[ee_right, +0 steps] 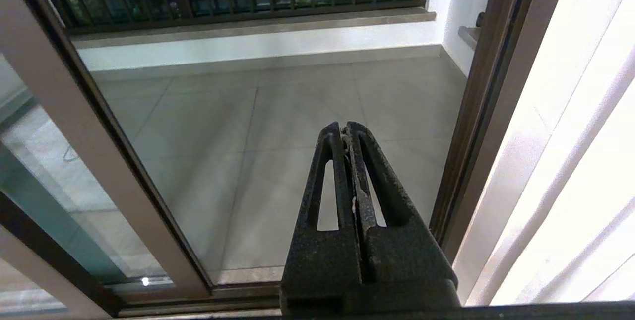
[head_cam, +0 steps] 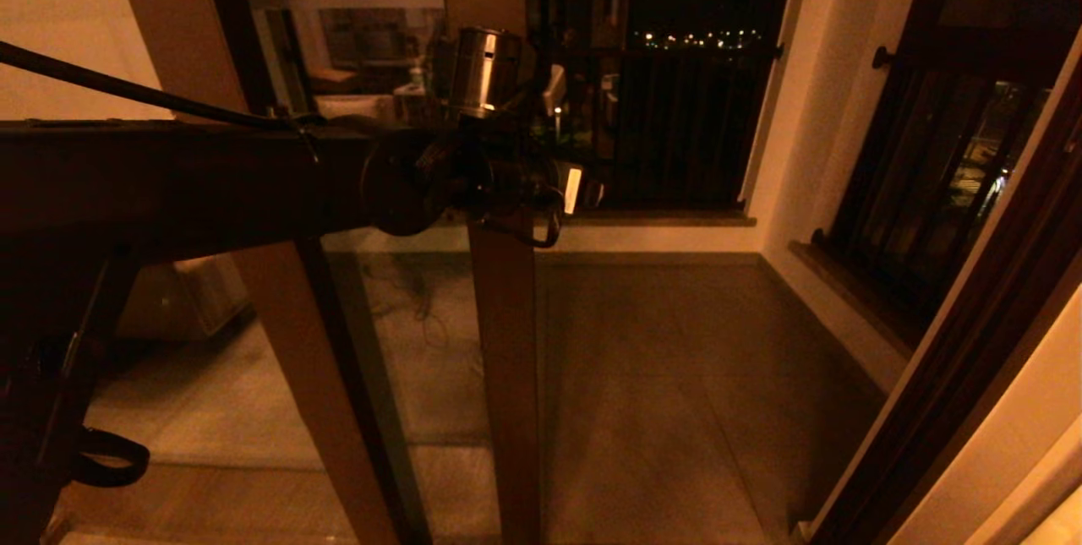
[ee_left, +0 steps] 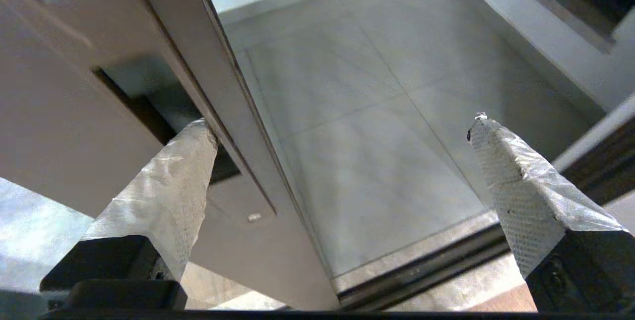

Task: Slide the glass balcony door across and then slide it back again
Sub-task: Close the slid door

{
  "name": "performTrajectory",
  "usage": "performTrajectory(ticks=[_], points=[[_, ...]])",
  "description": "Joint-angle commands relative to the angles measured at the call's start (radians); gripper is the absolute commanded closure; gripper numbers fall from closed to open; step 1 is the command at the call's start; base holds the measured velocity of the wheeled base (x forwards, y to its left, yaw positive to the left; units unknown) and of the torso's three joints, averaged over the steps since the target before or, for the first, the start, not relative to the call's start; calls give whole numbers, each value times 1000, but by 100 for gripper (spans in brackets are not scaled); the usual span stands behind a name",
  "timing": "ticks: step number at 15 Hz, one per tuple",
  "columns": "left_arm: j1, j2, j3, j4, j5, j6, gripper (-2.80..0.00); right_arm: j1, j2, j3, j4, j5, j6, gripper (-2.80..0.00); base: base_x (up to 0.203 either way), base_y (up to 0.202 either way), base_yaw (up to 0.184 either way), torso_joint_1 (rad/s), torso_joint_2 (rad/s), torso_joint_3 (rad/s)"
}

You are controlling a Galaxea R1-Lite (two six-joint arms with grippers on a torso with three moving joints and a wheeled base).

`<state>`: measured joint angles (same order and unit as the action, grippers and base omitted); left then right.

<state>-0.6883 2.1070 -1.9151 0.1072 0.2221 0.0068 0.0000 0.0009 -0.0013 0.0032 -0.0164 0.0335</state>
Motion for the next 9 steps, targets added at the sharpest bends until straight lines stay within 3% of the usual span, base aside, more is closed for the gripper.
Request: performTrajectory(ticks=[1,7,9], points=[[0,8,-1,3,6,9,-280,0,1,0,0,0,0,0,0,0,0,0,0,0],[-20,21,-13,2,5,24,-280,0,1,0,0,0,0,0,0,0,0,0,0,0],[-23,37,-12,-69,6,24,-280,0,1,0,0,0,0,0,0,0,0,0,0,0]])
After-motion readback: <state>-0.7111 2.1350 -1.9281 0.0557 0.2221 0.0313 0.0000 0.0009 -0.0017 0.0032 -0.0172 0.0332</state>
